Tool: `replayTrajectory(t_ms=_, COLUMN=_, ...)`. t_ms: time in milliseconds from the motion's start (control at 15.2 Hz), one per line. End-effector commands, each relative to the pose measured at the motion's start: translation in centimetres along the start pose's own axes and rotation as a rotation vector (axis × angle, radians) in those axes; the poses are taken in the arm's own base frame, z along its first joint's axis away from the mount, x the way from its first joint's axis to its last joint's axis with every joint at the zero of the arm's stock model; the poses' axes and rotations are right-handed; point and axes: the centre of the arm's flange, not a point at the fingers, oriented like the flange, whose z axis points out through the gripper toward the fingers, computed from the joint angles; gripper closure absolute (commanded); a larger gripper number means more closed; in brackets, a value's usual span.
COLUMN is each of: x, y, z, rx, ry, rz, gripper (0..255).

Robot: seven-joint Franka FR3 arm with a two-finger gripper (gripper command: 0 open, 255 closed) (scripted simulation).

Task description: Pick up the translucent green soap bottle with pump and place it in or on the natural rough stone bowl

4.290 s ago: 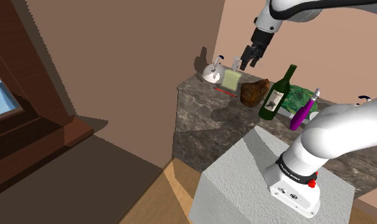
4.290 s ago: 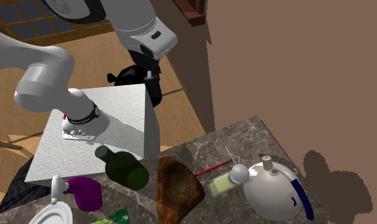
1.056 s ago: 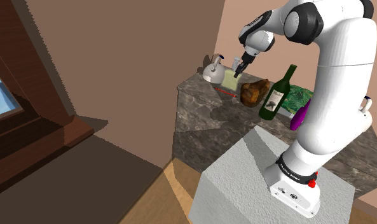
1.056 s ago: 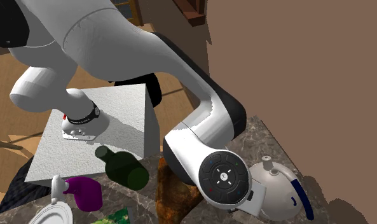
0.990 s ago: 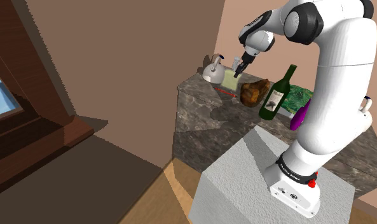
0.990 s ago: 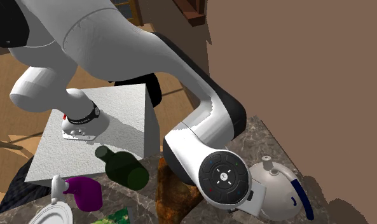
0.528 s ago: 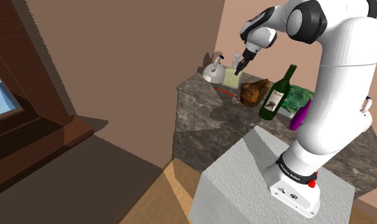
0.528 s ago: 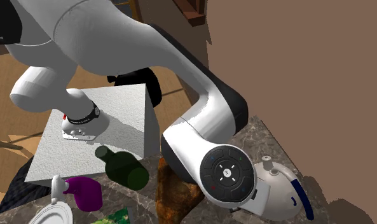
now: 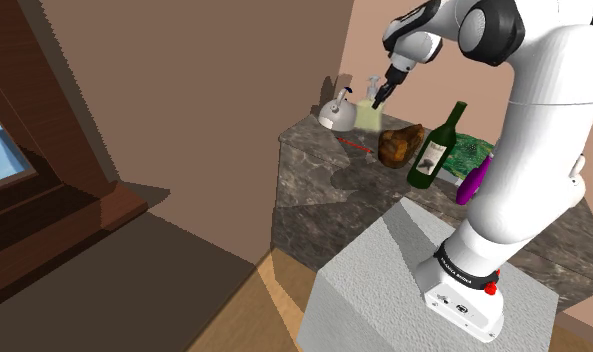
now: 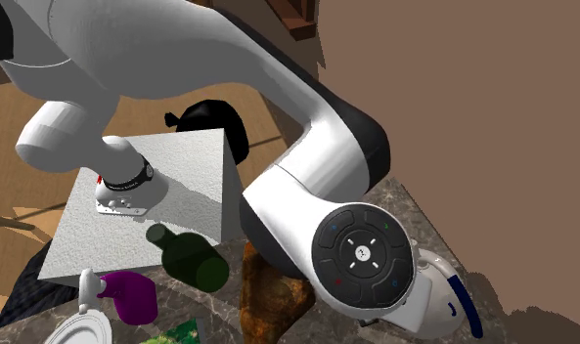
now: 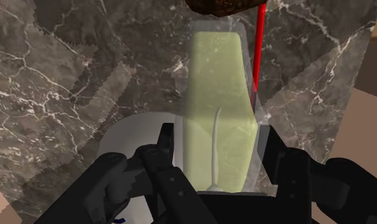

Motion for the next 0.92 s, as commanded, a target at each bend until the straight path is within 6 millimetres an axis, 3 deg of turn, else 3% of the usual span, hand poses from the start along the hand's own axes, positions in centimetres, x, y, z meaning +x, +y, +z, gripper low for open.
replayTrajectory(t_ms=0, x=0.2, y=-0.1, z=-1.1, rx=0.000, ry=0.000, rz=0.000, gripper=255)
replayTrajectory(t_ms=858, x=1.6, y=-0.5, z=-7.8, rx=0.000, ry=0.000, rz=0.000, gripper=255)
